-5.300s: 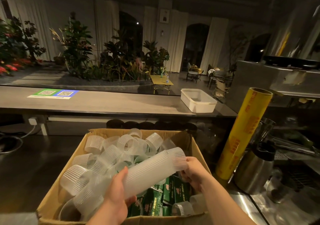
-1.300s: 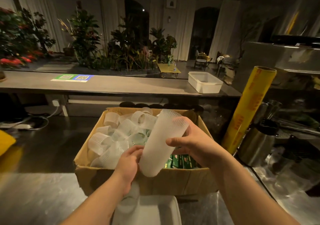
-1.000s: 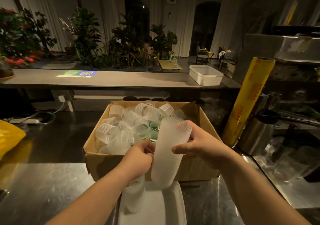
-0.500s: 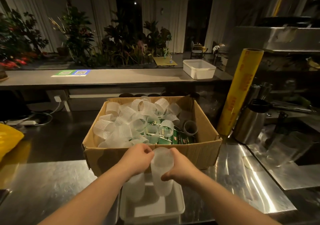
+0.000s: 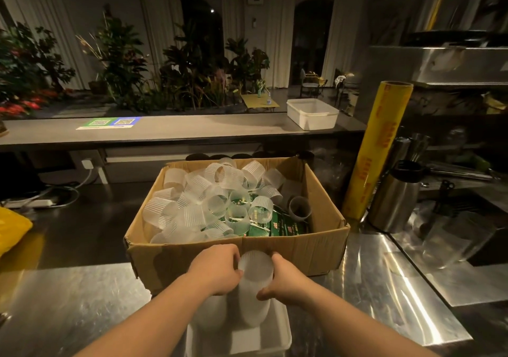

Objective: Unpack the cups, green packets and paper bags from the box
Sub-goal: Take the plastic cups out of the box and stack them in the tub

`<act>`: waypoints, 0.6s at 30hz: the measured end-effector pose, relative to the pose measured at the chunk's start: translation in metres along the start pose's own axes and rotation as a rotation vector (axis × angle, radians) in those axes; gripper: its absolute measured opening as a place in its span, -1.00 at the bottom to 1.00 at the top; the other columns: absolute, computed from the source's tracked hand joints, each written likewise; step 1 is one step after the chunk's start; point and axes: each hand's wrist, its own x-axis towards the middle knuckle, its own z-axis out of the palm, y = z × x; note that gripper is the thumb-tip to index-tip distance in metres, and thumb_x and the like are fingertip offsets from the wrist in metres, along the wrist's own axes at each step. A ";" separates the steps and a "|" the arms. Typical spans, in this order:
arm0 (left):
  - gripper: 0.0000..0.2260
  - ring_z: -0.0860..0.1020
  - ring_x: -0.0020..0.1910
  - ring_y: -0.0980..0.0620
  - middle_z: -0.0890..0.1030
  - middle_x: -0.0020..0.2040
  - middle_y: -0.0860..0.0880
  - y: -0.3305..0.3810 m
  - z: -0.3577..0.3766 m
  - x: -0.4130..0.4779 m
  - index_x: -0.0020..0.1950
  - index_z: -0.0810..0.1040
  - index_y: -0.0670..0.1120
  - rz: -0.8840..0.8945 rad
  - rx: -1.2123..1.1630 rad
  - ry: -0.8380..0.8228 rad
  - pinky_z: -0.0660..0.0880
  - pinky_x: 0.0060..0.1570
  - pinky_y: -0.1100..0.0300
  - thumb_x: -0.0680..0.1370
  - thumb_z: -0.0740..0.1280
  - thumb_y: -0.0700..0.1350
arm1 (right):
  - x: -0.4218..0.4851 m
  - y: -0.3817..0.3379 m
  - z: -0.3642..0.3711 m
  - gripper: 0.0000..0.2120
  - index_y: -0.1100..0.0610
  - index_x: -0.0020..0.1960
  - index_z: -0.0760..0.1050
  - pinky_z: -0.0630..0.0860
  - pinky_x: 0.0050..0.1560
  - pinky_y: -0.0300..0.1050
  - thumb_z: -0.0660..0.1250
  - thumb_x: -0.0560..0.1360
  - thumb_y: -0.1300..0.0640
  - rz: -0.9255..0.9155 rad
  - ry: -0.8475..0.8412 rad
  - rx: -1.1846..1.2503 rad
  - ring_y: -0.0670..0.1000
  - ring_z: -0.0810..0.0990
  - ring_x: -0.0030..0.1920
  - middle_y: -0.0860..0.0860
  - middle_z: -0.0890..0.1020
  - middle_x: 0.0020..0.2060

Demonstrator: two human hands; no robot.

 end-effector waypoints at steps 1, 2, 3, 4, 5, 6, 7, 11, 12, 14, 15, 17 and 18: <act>-0.81 0.57 -0.06 0.08 0.58 -0.10 0.15 -0.001 0.000 0.002 0.13 0.55 0.14 0.004 0.000 -0.002 0.55 0.00 0.16 0.54 0.43 0.08 | 0.001 0.000 -0.001 -0.15 0.04 0.49 0.26 0.57 0.17 -0.16 0.64 0.33 0.08 0.000 0.003 0.004 -0.01 0.49 0.32 -0.05 0.48 0.32; -0.80 0.57 -0.08 0.09 0.57 -0.12 0.16 -0.002 -0.001 0.002 0.13 0.56 0.14 0.007 -0.001 -0.005 0.55 -0.01 0.17 0.53 0.44 0.08 | 0.001 0.000 -0.002 -0.16 0.03 0.47 0.28 0.58 0.19 -0.14 0.65 0.33 0.08 0.001 0.004 0.005 -0.02 0.50 0.31 -0.06 0.49 0.30; -0.80 0.57 -0.08 0.10 0.57 -0.13 0.16 -0.003 -0.001 0.004 0.12 0.56 0.15 0.015 -0.006 -0.008 0.54 -0.03 0.19 0.53 0.44 0.09 | 0.001 0.000 -0.004 -0.17 0.02 0.46 0.29 0.59 0.21 -0.12 0.65 0.32 0.07 0.001 -0.002 0.000 -0.02 0.50 0.30 -0.07 0.49 0.29; -0.79 0.56 -0.09 0.12 0.56 -0.13 0.17 -0.004 -0.002 0.005 0.13 0.56 0.15 0.025 -0.006 -0.013 0.52 -0.05 0.21 0.52 0.45 0.09 | 0.000 -0.001 -0.007 -0.17 0.01 0.45 0.30 0.59 0.22 -0.10 0.66 0.30 0.06 0.002 -0.018 -0.018 -0.02 0.51 0.29 -0.07 0.50 0.29; -0.79 0.56 -0.08 0.13 0.55 -0.12 0.18 -0.005 -0.003 0.006 0.13 0.56 0.15 0.036 -0.003 -0.018 0.50 -0.06 0.23 0.53 0.45 0.10 | -0.002 -0.004 -0.013 -0.18 0.00 0.43 0.32 0.59 0.24 -0.07 0.66 0.29 0.05 0.006 -0.046 -0.041 -0.02 0.52 0.28 -0.07 0.51 0.28; -0.81 0.55 -0.08 0.14 0.54 -0.12 0.18 -0.005 -0.005 0.008 0.12 0.57 0.15 0.045 -0.004 -0.019 0.49 -0.07 0.23 0.53 0.43 0.09 | -0.004 -0.008 -0.021 -0.21 0.00 0.40 0.35 0.59 0.25 -0.04 0.66 0.29 0.04 0.005 -0.072 -0.073 -0.02 0.53 0.26 -0.07 0.52 0.27; -0.85 0.55 -0.09 0.15 0.54 -0.14 0.18 -0.005 -0.008 0.010 0.10 0.57 0.15 0.051 -0.016 -0.011 0.48 -0.08 0.24 0.55 0.41 0.07 | -0.005 -0.012 -0.031 -0.26 0.01 0.38 0.38 0.60 0.25 -0.02 0.66 0.30 0.05 0.001 -0.086 -0.106 -0.03 0.55 0.24 -0.07 0.54 0.25; -0.94 0.57 -0.14 0.12 0.60 -0.17 0.14 0.001 -0.030 0.033 -0.08 0.59 0.13 0.044 -0.153 0.090 0.51 -0.10 0.20 0.58 0.35 -0.01 | -0.001 -0.040 -0.089 -0.51 0.05 0.32 0.50 0.69 0.06 -0.06 0.56 0.45 0.15 -0.030 -0.081 -0.095 -0.01 0.67 0.05 -0.04 0.62 0.11; -0.92 0.57 -0.16 0.12 0.61 -0.18 0.13 0.004 -0.036 0.041 -0.10 0.59 0.11 0.042 -0.209 0.117 0.53 -0.11 0.19 0.58 0.35 -0.03 | 0.005 -0.048 -0.102 -0.59 0.05 0.29 0.52 0.70 -0.01 -0.08 0.53 0.49 0.14 -0.048 -0.047 -0.059 0.00 0.69 0.01 -0.02 0.63 0.08; -0.91 0.59 -0.17 0.09 0.62 -0.18 0.11 0.011 -0.045 0.060 -0.11 0.59 0.10 0.026 -0.286 0.158 0.57 -0.12 0.16 0.58 0.35 -0.06 | 0.024 -0.061 -0.119 -0.69 0.03 0.22 0.54 0.69 -0.06 -0.14 0.50 0.52 0.09 -0.074 0.099 -0.039 -0.03 0.68 -0.02 -0.05 0.63 0.04; -0.92 0.60 -0.16 0.08 0.62 -0.16 0.10 0.014 -0.046 0.070 -0.09 0.57 0.10 0.009 -0.301 0.167 0.59 -0.10 0.14 0.58 0.34 -0.06 | 0.038 -0.064 -0.122 -0.71 0.01 0.21 0.54 0.68 -0.03 -0.15 0.49 0.53 0.07 -0.074 0.183 -0.059 -0.07 0.65 -0.01 -0.07 0.62 0.04; -0.95 0.61 -0.13 0.06 0.62 -0.10 0.07 0.016 -0.040 0.089 -0.03 0.54 0.09 -0.043 -0.314 0.163 0.62 -0.05 0.08 0.59 0.36 -0.07 | 0.071 -0.061 -0.118 -0.70 0.01 0.24 0.53 0.65 0.05 -0.14 0.47 0.54 0.05 -0.042 0.275 -0.108 -0.10 0.62 0.00 -0.06 0.62 0.08; -0.93 0.60 -0.10 0.07 0.61 -0.06 0.07 0.017 -0.034 0.098 0.02 0.54 0.09 -0.073 -0.320 0.149 0.63 -0.02 0.09 0.59 0.37 -0.07 | 0.087 -0.056 -0.113 -0.68 0.01 0.27 0.52 0.64 0.09 -0.12 0.46 0.54 0.06 -0.017 0.280 -0.132 -0.09 0.62 0.02 -0.04 0.62 0.13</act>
